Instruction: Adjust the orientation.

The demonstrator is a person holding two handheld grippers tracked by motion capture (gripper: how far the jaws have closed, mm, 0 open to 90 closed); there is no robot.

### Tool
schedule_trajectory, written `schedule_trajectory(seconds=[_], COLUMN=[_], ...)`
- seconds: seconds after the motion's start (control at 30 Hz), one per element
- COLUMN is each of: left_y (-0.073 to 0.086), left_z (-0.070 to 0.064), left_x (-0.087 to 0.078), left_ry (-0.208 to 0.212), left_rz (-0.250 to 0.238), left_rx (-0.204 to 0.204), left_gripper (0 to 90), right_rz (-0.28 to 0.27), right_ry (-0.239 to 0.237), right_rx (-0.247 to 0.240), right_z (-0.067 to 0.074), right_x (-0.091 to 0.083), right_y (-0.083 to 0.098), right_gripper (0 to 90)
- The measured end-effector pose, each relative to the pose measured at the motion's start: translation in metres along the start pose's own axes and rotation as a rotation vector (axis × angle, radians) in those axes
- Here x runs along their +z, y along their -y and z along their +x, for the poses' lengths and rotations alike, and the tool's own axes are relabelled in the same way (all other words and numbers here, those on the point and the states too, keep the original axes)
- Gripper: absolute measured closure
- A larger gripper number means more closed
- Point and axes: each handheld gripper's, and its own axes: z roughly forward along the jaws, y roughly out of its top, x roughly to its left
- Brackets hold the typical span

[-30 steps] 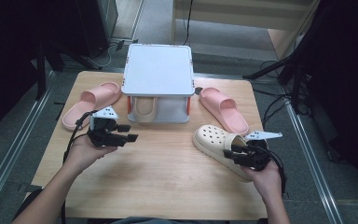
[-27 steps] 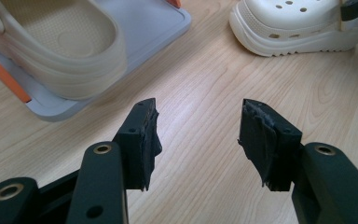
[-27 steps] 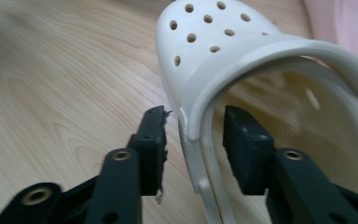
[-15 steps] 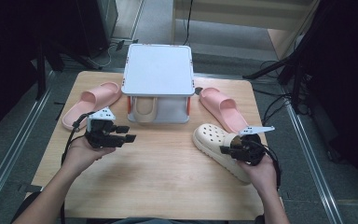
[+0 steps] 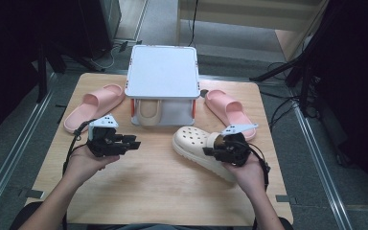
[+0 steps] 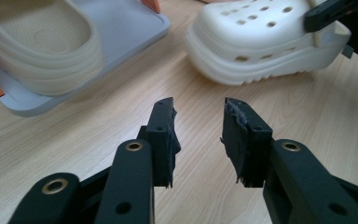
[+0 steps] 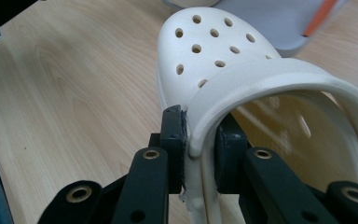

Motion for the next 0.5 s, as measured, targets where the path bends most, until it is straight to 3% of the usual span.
schedule_trajectory(seconds=[0.17,0.5], left_y=[0.004,0.013], left_z=[-0.006,-0.016], left_x=[0.005,0.026], left_ry=[-0.003,-0.002], left_rz=[0.010,0.046], left_rx=[-0.001,0.013], left_gripper=[66.2,66.8], right_rz=[0.028,0.063], right_ry=[-0.027,-0.052], right_rx=[-0.038,-0.053], right_z=[0.015,0.032], right_x=[0.021,0.054], right_y=[-0.010,-0.021], right_gripper=[77.2,77.2])
